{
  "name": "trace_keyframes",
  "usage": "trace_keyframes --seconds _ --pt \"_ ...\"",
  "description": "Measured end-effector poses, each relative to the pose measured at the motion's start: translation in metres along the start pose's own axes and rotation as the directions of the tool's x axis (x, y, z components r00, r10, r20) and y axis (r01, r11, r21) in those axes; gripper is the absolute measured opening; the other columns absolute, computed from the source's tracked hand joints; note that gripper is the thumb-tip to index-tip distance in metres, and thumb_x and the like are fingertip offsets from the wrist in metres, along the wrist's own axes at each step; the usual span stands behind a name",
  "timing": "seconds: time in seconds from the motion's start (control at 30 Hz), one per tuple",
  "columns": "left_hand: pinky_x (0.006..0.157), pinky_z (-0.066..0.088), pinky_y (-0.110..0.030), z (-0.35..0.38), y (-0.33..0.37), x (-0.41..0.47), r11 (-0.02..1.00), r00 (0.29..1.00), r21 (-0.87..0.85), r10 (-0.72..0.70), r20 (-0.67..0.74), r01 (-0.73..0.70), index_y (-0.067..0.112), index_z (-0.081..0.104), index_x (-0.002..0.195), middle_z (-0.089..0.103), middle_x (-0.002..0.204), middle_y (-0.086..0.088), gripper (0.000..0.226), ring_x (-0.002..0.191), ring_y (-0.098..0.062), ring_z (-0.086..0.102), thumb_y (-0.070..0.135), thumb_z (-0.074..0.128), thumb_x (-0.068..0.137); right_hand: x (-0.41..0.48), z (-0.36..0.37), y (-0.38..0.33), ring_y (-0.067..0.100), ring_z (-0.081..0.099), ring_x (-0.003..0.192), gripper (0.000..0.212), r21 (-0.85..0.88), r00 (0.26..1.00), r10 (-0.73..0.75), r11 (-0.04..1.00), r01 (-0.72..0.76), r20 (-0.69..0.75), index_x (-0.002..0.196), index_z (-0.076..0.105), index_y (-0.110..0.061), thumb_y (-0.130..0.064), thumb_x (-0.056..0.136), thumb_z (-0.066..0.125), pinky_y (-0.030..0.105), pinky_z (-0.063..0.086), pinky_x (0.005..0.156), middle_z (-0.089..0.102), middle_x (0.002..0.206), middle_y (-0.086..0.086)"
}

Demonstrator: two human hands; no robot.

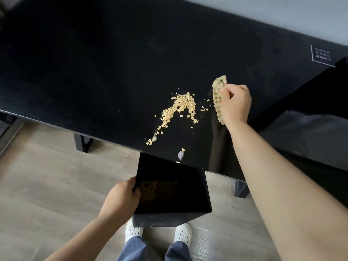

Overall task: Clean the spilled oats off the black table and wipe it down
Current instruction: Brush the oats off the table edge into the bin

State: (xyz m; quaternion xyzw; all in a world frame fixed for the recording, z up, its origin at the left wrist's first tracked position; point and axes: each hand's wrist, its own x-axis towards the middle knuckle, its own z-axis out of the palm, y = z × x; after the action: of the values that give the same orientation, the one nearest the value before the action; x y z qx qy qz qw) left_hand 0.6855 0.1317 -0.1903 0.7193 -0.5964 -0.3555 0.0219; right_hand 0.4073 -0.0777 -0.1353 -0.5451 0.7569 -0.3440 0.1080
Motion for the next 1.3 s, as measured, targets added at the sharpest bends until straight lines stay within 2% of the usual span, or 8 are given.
trace_keyframes --seconds 0.13,0.23,0.43,0.73,0.87,1.0,1.17,1.3 --pt "0.054 0.040 -0.032 -0.002 -0.002 0.004 1.000 1.000 -0.006 0.009 -0.003 -0.009 0.016 0.059 0.113 0.066 0.075 -0.006 0.026 0.066 -0.024 0.059 0.013 0.047 0.090 -0.017 0.016 -0.017 0.015 0.055 0.089 0.019 0.034 0.986 -0.142 0.990 0.140 0.091 0.100 0.071 -0.007 -0.015 0.092 0.056 0.010 0.032 0.068 0.056 0.100 0.003" --pt "0.055 0.040 -0.032 -0.003 -0.003 0.004 1.000 1.000 -0.010 0.016 -0.002 -0.016 0.017 0.059 0.114 0.066 0.077 -0.007 0.027 0.068 -0.026 0.060 0.013 0.046 0.091 -0.047 0.016 -0.026 0.014 0.054 0.087 0.016 0.115 0.948 -0.269 0.961 0.252 0.168 0.095 0.071 -0.006 -0.014 0.090 0.059 0.003 0.032 0.069 0.054 0.094 -0.002" --pt "0.054 0.039 -0.031 -0.008 -0.010 0.002 1.000 1.000 -0.005 -0.002 -0.008 0.002 0.013 0.059 0.108 0.066 0.078 -0.007 0.021 0.068 -0.025 0.059 0.014 0.047 0.091 -0.124 -0.003 -0.032 0.015 0.054 0.086 0.025 0.215 0.886 -0.375 0.921 0.324 0.273 0.093 0.069 -0.006 -0.025 0.090 0.052 0.021 0.044 0.070 0.056 0.093 -0.003" --pt "0.054 0.038 -0.032 -0.012 -0.017 -0.007 1.000 0.999 -0.014 -0.022 -0.028 0.022 0.012 0.061 0.106 0.064 0.073 -0.007 0.020 0.067 -0.026 0.059 0.013 0.048 0.091 -0.200 -0.020 -0.035 0.011 0.052 0.084 0.021 0.305 0.855 -0.425 0.891 0.336 0.298 0.096 0.070 -0.006 -0.020 0.090 0.057 0.017 0.042 0.072 0.057 0.092 -0.003" --pt "0.053 0.041 -0.032 -0.012 -0.022 -0.009 1.000 1.000 -0.025 -0.012 -0.028 0.012 0.018 0.060 0.115 0.065 0.071 -0.005 0.028 0.063 -0.022 0.058 0.012 0.048 0.090 -0.219 -0.029 -0.034 0.009 0.055 0.087 0.020 0.355 0.852 -0.378 0.901 0.249 0.361 0.096 0.070 -0.008 -0.023 0.090 0.058 0.017 0.044 0.073 0.056 0.094 -0.009" --pt "0.045 0.033 -0.024 -0.012 -0.027 -0.009 0.999 1.000 -0.030 -0.019 -0.017 0.018 0.017 0.060 0.115 0.061 0.064 -0.002 0.028 0.055 -0.016 0.054 0.012 0.046 0.091 -0.187 -0.037 -0.048 0.006 0.056 0.080 0.011 0.414 0.936 -0.261 0.898 0.146 0.236 0.088 0.071 -0.008 -0.015 0.089 0.063 0.017 0.043 0.067 0.057 0.088 -0.005" --pt "0.046 0.032 -0.025 -0.015 -0.032 -0.007 0.999 0.999 -0.032 -0.022 -0.037 0.021 0.015 0.060 0.111 0.062 0.068 -0.003 0.025 0.060 -0.020 0.055 0.012 0.047 0.090 -0.097 -0.031 -0.060 -0.006 0.052 0.078 0.010 0.286 0.977 -0.206 0.940 0.185 0.046 0.087 0.071 -0.008 -0.013 0.088 0.063 0.008 0.038 0.069 0.058 0.088 -0.001" --pt "0.052 0.035 -0.030 -0.018 -0.035 -0.005 0.999 0.999 -0.030 -0.026 -0.047 0.024 0.016 0.060 0.113 0.065 0.074 -0.004 0.026 0.068 -0.023 0.059 0.014 0.046 0.090 -0.050 -0.006 -0.051 0.006 0.054 0.082 0.017 0.140 0.997 -0.080 0.987 0.081 -0.009 0.095 0.071 -0.010 -0.018 0.093 0.056 0.021 0.048 0.077 0.055 0.096 -0.002"
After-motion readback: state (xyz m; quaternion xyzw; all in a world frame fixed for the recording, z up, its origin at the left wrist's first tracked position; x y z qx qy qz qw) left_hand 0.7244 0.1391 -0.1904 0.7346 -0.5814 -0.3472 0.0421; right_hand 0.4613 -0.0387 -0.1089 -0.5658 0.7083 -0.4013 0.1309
